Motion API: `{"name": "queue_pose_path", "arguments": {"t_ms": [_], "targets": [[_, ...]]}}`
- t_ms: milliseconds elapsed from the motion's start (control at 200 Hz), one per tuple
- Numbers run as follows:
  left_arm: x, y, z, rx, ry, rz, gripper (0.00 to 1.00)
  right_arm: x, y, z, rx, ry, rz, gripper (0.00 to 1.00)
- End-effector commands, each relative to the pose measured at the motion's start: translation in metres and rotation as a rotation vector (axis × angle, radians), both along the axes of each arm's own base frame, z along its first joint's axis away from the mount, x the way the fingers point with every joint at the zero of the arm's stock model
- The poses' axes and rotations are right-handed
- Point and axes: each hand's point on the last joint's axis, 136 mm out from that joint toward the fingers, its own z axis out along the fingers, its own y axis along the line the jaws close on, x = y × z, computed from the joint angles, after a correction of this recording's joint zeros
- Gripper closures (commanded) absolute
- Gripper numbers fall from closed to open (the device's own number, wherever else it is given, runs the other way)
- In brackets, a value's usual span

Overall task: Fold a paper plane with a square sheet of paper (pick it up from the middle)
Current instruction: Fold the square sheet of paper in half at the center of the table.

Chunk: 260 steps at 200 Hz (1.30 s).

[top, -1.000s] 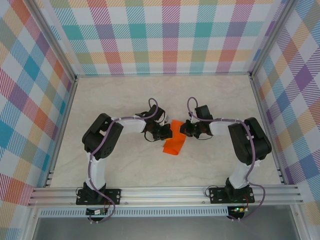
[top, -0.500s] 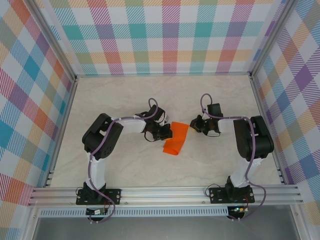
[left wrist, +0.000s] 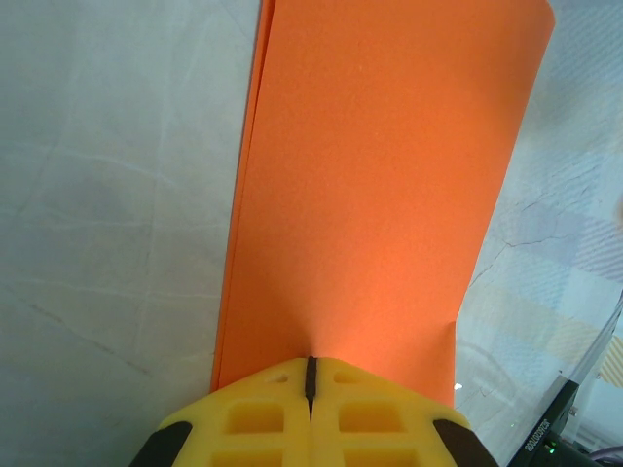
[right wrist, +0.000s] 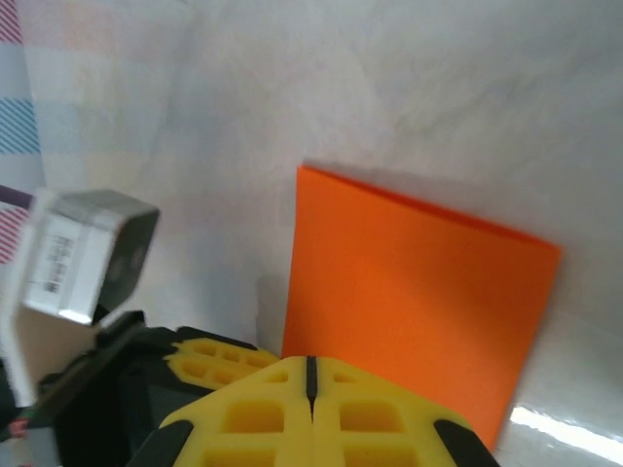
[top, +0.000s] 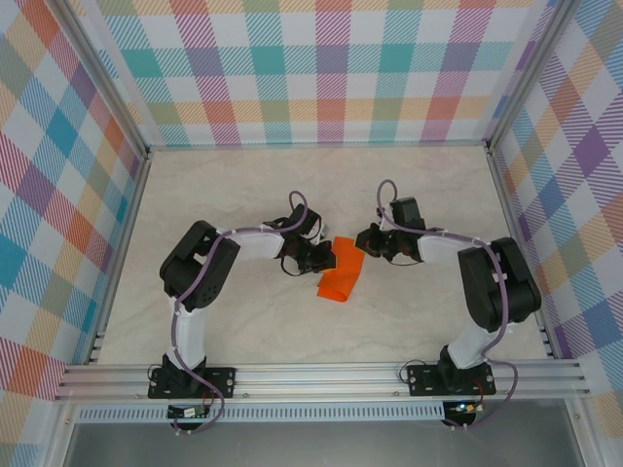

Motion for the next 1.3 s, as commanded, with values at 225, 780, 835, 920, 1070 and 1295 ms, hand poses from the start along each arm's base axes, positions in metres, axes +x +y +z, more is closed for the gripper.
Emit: {"name": "queue_pose_path", "arguments": {"t_ms": [225, 780, 835, 920, 1070, 1295], "targets": [[-0.078, 0.096, -0.107, 0.490, 0.278, 0.035, 1.00, 0.005, -0.009, -0.040, -0.045, 0.091, -0.001, 1.00], [-0.081, 0.099, -0.109, 0.497, 0.278, 0.034, 1.00, 0.024, -0.046, 0.013, -0.127, -0.004, -0.125, 1.00], [-0.080, 0.099, -0.110, 0.496, 0.276, 0.035, 1.00, 0.007, -0.030, 0.021, -0.087, 0.003, -0.071, 1.00], [-0.080, 0.099, -0.111, 0.496, 0.274, 0.036, 1.00, -0.023, -0.008, 0.023, -0.045, 0.047, -0.001, 1.00], [-0.080, 0.100, -0.115, 0.501, 0.273, 0.036, 1.00, -0.058, 0.006, 0.022, 0.017, 0.102, 0.026, 1.00], [-0.083, 0.101, -0.118, 0.501, 0.279, 0.028, 1.00, -0.081, 0.020, 0.011, 0.035, 0.143, 0.083, 1.00]]}}
